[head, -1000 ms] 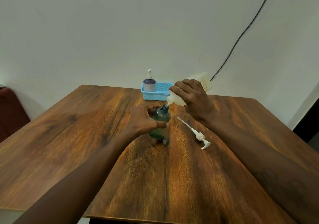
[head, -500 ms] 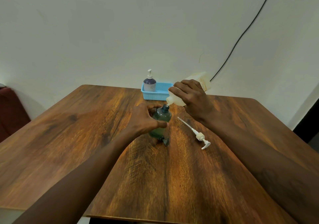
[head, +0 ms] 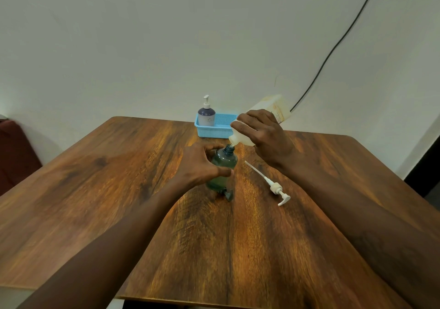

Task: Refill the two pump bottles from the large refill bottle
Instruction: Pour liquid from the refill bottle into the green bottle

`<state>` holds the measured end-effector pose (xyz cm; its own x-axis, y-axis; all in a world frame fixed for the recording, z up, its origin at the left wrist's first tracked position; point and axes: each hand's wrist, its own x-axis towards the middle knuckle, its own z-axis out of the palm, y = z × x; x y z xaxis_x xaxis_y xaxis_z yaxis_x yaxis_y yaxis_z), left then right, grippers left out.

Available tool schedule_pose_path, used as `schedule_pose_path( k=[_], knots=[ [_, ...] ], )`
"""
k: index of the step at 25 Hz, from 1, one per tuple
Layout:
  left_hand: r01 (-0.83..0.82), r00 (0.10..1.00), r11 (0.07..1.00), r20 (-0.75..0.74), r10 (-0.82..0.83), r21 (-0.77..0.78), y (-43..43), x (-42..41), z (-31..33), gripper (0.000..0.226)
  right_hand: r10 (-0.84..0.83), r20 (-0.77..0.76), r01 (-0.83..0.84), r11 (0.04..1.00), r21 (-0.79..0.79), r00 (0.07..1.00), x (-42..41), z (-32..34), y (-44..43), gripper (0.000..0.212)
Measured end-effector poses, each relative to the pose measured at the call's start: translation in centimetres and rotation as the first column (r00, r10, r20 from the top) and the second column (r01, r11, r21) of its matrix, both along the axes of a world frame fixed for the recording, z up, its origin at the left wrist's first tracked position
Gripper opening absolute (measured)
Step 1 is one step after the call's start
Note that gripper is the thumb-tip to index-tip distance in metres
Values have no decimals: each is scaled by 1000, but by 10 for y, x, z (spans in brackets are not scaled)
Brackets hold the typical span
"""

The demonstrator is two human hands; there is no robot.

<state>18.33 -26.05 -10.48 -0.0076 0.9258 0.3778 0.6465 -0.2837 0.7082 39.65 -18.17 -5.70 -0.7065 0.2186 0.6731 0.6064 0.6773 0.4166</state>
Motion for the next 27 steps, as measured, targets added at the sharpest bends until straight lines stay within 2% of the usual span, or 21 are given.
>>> schedule_pose_path(
  k=[9,16,19,22,27],
  knots=[
    [2,1000,1000,-6,-2,-2,1,0,0,79,25,69,-27,999,41,997,0,2,-2,48],
    [-5,1000,1000,-14,4,-8,-1,1,0,77,29,73,-35,997,75,997,-1,-1,1,56],
    [-6,1000,1000,2,6,-12,-2,2,0,76,26,11,-26,1000,-6,1000,1,-6,3,59],
    [-11,1000,1000,19,11,-13,-4,2,0,78,28,-87,-41,988,-152,996,3,-14,4,64],
    [-39,997,999,67,39,-6,-8,-3,-4,81,2,-372,-186,870,-457,928,5,-23,-7,75]
  ],
)
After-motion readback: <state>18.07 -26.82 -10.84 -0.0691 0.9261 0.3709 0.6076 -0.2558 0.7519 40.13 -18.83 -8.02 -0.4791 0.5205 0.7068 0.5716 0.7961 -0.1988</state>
